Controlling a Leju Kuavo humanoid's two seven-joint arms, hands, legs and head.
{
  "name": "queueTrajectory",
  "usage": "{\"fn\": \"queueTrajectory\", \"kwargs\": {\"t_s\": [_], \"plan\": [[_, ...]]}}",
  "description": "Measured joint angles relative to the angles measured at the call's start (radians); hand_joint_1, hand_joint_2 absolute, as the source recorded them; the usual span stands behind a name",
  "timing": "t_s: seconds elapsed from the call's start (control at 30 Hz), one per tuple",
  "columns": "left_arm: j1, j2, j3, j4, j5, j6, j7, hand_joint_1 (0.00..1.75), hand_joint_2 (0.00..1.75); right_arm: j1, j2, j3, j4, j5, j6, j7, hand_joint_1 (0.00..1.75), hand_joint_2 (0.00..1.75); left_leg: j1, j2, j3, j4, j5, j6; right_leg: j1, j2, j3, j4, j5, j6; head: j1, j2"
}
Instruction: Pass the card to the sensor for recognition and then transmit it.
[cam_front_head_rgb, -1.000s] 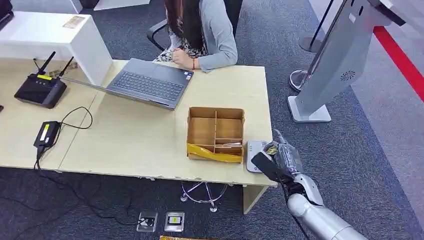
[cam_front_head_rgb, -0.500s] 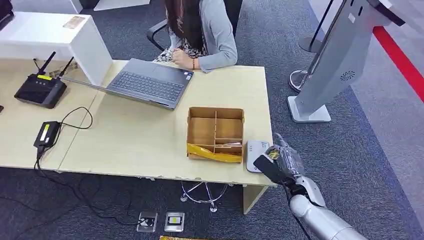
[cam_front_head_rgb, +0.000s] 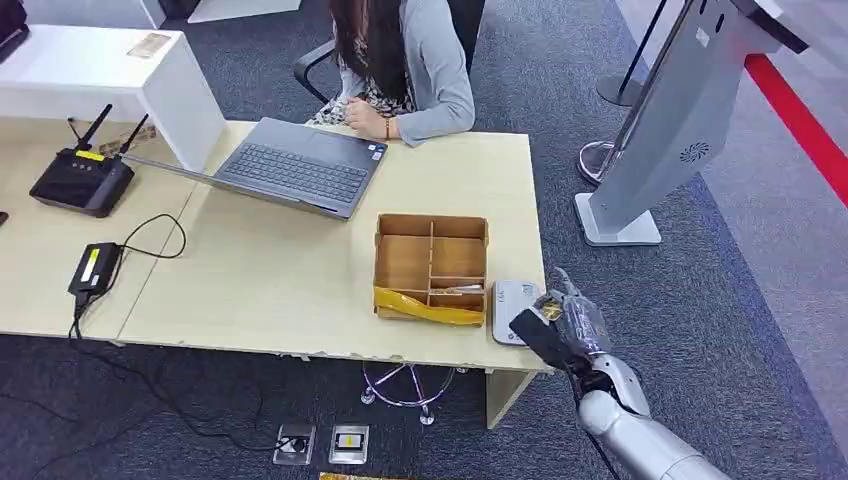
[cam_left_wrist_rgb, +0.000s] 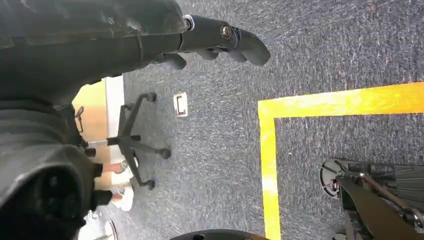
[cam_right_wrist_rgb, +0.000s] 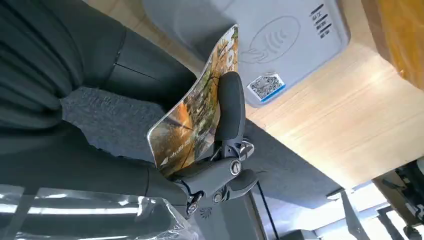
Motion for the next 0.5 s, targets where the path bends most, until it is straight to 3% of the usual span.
{"fn": "queueTrajectory", "kwargs": {"t_s": [0.1, 0.27, 0.5], "plan": [[0.000, 0.003, -0.003, 0.000, -0.010, -0.015, -0.010, 0.00, 0.00, -0.009, -0.006, -0.001, -0.021, 0.036, -0.016, 0.056, 1.75, 1.75, 0.000, 0.000, 0.000, 0.000, 0.000, 0.000, 0.000, 0.000, 0.000, 0.000, 0.000, 0.000, 0.000, 0.000], [0.000, 0.006, -0.010, 0.000, -0.013, -0.021, -0.012, 0.00, 0.00, -0.015, -0.018, -0.001, -0.055, 0.084, -0.002, 0.090, 1.75, 1.75, 0.000, 0.000, -0.001, 0.000, 0.000, 0.000, 0.000, 0.000, -0.001, 0.000, 0.000, 0.000, 0.000, 0.000], [-0.003, 0.008, -0.034, 0.000, -0.034, -0.033, -0.022, 0.00, 0.00, -0.135, -0.023, 0.000, -0.163, 0.287, 0.113, 0.182, 1.75, 1.75, 0.000, 0.001, -0.002, 0.000, 0.001, 0.000, 0.000, 0.000, -0.002, 0.000, 0.001, 0.000, 0.000, 0.000]]}}
